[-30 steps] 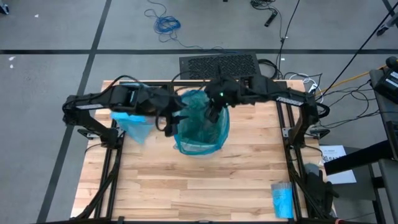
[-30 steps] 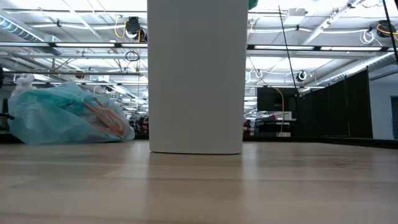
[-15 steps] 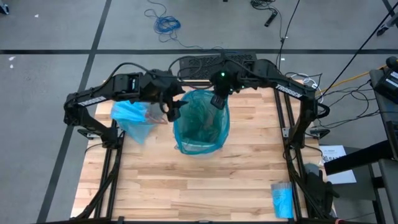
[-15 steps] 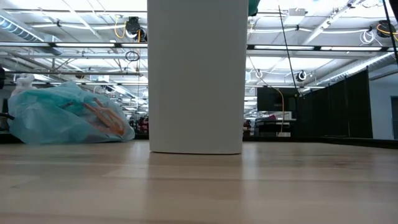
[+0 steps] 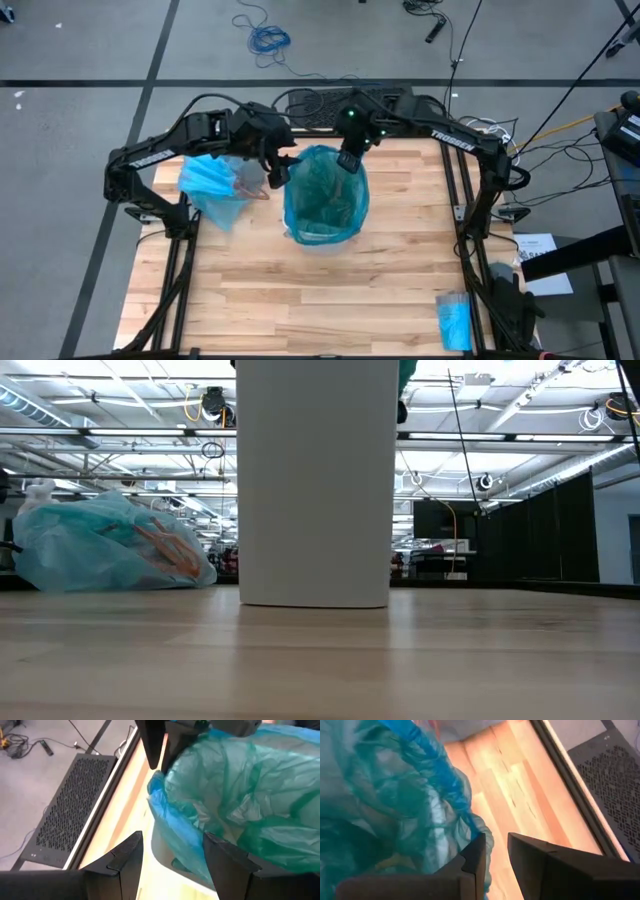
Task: Place trash/remove bag and relplace
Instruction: Insert the new blue trash bag into the white trash bin
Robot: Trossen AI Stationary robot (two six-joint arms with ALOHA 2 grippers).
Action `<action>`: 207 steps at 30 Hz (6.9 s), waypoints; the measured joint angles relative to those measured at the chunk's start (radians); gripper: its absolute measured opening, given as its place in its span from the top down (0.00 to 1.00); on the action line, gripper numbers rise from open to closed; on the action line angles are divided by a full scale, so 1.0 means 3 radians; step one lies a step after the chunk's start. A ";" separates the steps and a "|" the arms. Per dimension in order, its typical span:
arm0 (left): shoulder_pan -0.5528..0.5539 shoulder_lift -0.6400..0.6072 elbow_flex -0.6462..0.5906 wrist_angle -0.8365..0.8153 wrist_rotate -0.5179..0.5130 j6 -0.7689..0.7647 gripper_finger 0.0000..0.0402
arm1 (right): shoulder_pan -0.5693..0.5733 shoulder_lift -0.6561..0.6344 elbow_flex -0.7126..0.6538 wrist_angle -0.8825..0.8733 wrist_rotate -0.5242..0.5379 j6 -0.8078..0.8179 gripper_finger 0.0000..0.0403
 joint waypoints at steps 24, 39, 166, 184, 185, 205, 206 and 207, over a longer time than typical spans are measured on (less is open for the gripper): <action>0.0393 -0.0009 -0.0346 -0.0360 0.0245 -0.0007 0.50 | -0.0002 0.0001 -0.0056 0.0299 -0.0161 -0.0094 0.82; 0.0235 -0.0074 -0.0426 -0.0431 0.0386 -0.0091 0.50 | -0.0044 0.0000 -0.0054 0.0304 -0.0162 -0.0110 0.82; -0.1603 0.0442 -0.0962 0.0656 -0.1357 -0.4135 0.55 | -0.0212 -0.0762 -0.0945 0.0105 -0.0108 -0.0391 0.99; -0.1927 -0.0299 -0.0961 0.0705 -0.1561 -0.3653 0.55 | -0.0213 -0.0874 -0.0950 0.0220 -0.0327 -0.0475 0.92; -0.1896 -0.0317 -0.0961 0.0709 -0.1596 -0.3739 0.55 | -0.0214 -0.0874 -0.0950 0.0225 -0.0325 -0.0455 0.94; -0.1526 -0.0338 -0.0960 0.0972 -0.0726 -0.4435 0.51 | -0.0217 -0.0874 -0.0950 0.0332 -0.0327 -0.0452 0.79; -0.1519 -0.0338 -0.0960 0.0937 -0.0726 -0.4458 0.51 | -0.0217 -0.0872 -0.0950 0.0332 -0.0327 -0.0452 0.79; -0.1508 -0.0338 -0.0960 0.0909 -0.0726 -0.4476 0.51 | -0.0217 -0.0873 -0.0950 0.0332 -0.0327 -0.0452 0.80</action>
